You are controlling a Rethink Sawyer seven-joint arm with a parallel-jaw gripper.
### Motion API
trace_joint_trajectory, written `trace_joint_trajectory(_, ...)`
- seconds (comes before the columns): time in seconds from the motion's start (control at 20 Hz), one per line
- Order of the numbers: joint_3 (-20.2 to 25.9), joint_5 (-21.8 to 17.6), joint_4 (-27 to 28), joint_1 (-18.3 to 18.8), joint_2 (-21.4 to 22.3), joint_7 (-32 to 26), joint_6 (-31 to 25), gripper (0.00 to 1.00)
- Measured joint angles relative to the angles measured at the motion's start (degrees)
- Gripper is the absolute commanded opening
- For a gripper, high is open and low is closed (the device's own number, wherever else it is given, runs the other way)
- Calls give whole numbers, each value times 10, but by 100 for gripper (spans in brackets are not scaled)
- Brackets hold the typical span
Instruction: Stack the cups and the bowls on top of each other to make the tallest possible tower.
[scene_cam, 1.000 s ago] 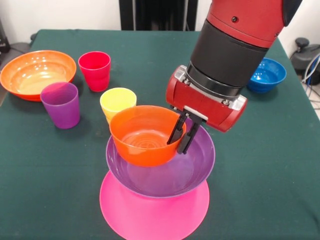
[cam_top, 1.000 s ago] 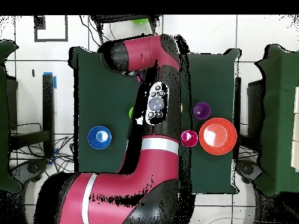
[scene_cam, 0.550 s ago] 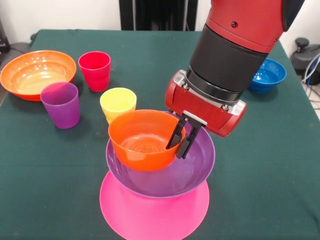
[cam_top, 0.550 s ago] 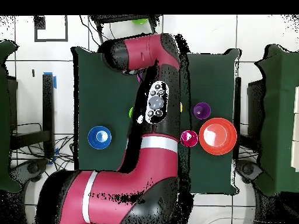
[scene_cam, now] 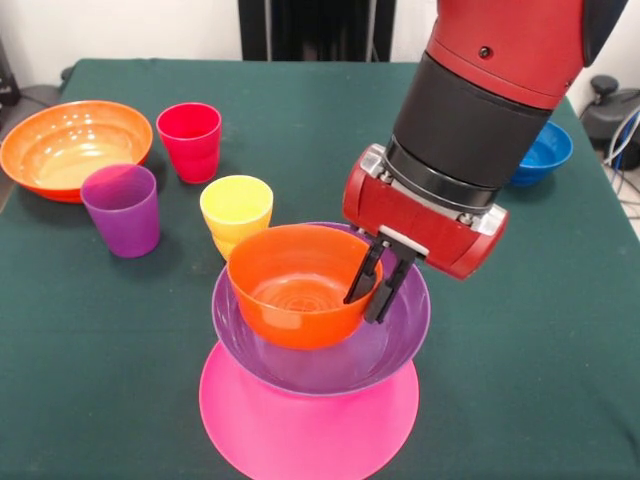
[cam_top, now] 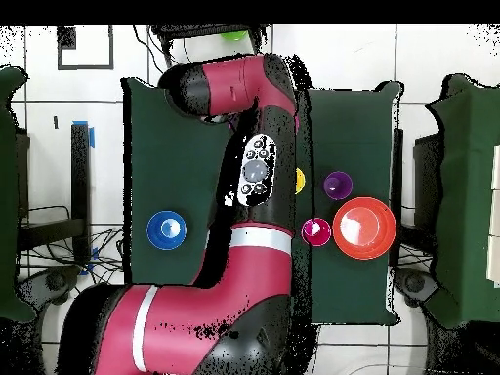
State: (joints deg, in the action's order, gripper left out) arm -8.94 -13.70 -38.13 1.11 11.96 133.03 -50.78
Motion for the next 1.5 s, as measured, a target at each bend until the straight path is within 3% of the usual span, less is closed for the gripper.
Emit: trace_joint_trajectory(1.5, -21, 28, 2, -10, -16, 0, 0, 0)
